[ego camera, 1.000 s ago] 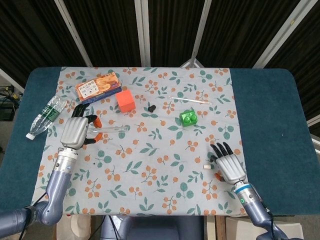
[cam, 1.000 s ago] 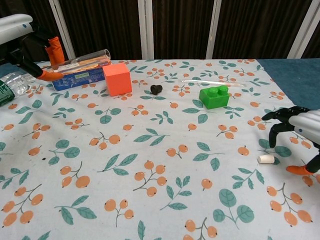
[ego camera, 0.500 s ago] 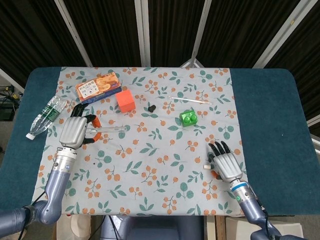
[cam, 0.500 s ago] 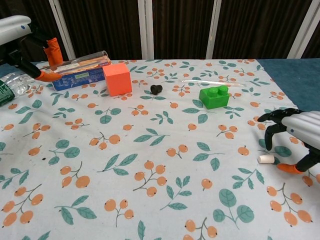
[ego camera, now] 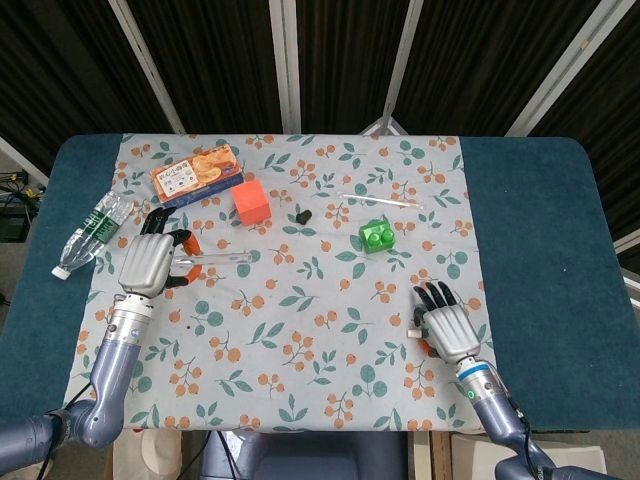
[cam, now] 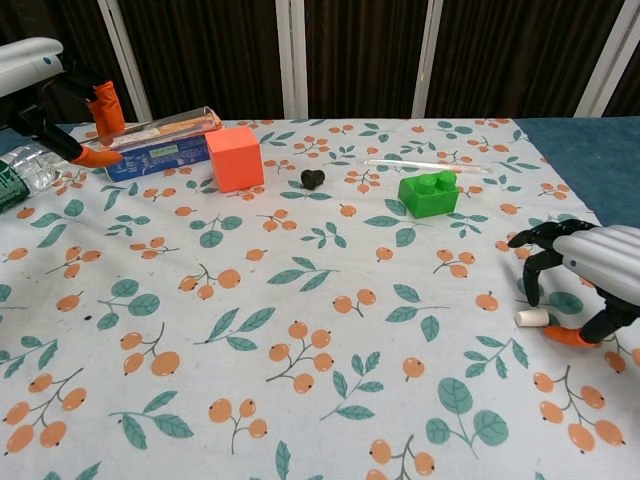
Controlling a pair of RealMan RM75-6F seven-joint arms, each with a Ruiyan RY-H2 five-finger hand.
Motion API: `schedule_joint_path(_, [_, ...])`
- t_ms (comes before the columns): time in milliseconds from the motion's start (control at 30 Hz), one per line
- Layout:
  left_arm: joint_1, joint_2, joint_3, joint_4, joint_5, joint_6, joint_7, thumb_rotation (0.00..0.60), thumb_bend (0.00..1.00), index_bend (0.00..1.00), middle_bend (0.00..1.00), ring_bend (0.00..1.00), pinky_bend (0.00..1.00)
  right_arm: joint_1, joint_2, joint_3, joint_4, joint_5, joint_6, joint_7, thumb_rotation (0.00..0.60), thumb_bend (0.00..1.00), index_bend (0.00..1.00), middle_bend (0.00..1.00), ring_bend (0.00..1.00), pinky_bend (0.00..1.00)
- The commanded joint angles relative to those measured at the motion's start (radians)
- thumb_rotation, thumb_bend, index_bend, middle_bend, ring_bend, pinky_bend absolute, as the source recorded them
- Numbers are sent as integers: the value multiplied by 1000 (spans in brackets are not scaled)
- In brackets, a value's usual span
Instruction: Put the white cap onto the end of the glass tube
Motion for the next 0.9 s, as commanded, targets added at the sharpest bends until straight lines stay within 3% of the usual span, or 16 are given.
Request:
schedule_joint_path(33, [-1,-1,-1,3,-2,-2,-1,600,678,592,528,86,0,1,-4,-1,4,1,1,2,600,373,544,149,13,0])
schedule_joint_path(200, [-3,-6,-1,9,-5,-5,0,600,678,592,529,86,0,1,-12,-7,13,-1,3,4,600,431,587,169,17,0])
schedule_joint_path(467, [-12,-14,-7,17,-13,-13,6,600,678,593,528,86,0,4,-7,1,7,-7,21,18,600,441,590,169,17,0])
schedule_joint_path(900, [-106,-102,-67,27,-98,-49,99,600,678,593,529,86,0,36,94,101,-69,-50,122,16,600,440,590,169,17,0])
